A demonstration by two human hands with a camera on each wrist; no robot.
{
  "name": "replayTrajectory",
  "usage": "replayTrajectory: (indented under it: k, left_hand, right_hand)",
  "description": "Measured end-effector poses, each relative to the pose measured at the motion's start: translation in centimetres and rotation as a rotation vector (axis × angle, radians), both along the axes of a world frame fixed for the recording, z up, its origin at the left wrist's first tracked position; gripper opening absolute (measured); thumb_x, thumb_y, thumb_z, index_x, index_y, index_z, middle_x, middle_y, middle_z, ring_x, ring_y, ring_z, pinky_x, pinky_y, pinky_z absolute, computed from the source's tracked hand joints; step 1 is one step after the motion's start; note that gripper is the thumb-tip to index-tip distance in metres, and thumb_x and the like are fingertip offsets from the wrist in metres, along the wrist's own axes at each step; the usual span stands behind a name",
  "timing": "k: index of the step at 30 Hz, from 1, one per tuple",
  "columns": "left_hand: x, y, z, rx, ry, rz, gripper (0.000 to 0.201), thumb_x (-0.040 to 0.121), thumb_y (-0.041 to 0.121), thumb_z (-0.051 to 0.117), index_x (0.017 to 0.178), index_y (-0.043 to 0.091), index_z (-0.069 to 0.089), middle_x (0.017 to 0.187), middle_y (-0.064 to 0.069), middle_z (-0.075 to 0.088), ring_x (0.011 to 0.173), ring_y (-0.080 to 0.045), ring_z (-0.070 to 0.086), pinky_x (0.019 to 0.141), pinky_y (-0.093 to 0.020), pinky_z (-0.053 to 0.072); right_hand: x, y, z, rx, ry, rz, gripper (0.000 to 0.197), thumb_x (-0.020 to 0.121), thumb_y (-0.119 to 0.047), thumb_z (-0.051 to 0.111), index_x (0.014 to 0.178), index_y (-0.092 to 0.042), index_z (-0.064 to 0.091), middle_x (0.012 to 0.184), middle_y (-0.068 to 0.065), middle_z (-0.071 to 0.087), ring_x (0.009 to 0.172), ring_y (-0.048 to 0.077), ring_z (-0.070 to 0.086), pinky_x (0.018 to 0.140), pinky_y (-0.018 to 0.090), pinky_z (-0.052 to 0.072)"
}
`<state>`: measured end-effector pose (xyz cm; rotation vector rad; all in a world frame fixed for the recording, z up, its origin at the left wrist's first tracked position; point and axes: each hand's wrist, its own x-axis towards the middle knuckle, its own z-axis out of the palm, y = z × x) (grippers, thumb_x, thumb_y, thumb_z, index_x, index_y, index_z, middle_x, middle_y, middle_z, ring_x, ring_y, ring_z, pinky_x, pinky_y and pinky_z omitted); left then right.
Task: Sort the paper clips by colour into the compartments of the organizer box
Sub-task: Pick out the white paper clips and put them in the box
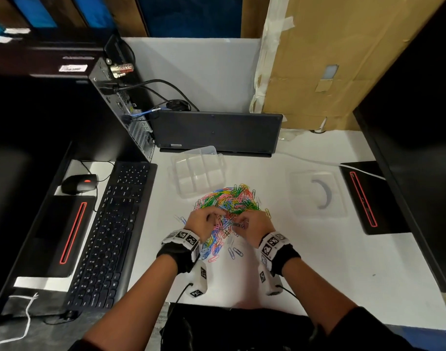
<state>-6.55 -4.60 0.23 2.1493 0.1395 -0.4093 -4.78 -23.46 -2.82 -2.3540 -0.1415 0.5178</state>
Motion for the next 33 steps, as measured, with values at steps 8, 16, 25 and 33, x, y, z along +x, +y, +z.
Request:
replayTrajectory:
  k: [8, 16, 25, 33]
  left_hand:
    - [-1.0, -0.4, -0.5, 0.22, 0.076, -0.201, 0.009, 0.079, 0.026, 0.075, 0.076, 0.018, 0.077, 0.05, 0.02, 0.055, 0.049, 0.005, 0.05, 0.059, -0.009, 0.037]
    - [-1.1, -2.7, -1.5, 0.344, 0.19, -0.172, 0.026, 0.071, 0.04, 0.082, 0.068, 0.015, 0.076, 0.071, 0.005, 0.072, 0.069, -0.008, 0.066, 0.071, -0.021, 0.053]
    - [-1.0, -2.1, -1.9, 0.342, 0.194, -0.113, 0.018, 0.084, 0.03, 0.07, 0.078, 0.015, 0.077, 0.081, 0.002, 0.073, 0.075, -0.012, 0.063, 0.078, -0.022, 0.051]
    - [-1.9, -0.7, -2.6, 0.104, 0.047, 0.022, 0.014, 0.08, 0.025, 0.077, 0.072, 0.014, 0.072, 0.065, 0.004, 0.066, 0.062, -0.009, 0.061, 0.067, -0.022, 0.052]
  right_hand:
    - [0.5, 0.0, 0.2, -0.04, 0.018, -0.014, 0.011, 0.081, -0.028, 0.077, 0.083, -0.018, 0.073, 0.071, -0.009, 0.063, 0.069, 0.009, 0.059, 0.068, 0.021, 0.049]
    - [0.7, -2.0, 0.8, 0.001, 0.007, -0.135, 0.015, 0.077, -0.018, 0.078, 0.078, -0.029, 0.067, 0.072, -0.016, 0.061, 0.07, 0.005, 0.059, 0.07, 0.02, 0.047]
    - [0.7, 0.6, 1.5, -0.185, -0.064, 0.248, 0.016, 0.081, -0.016, 0.07, 0.096, -0.023, 0.073, 0.081, -0.012, 0.054, 0.078, 0.011, 0.053, 0.069, 0.023, 0.041]
    - [1.5, -1.7, 0.7, -0.117, -0.04, 0.225, 0.003, 0.08, -0.021, 0.074, 0.079, -0.021, 0.071, 0.07, -0.014, 0.054, 0.066, 0.006, 0.052, 0.066, 0.024, 0.046]
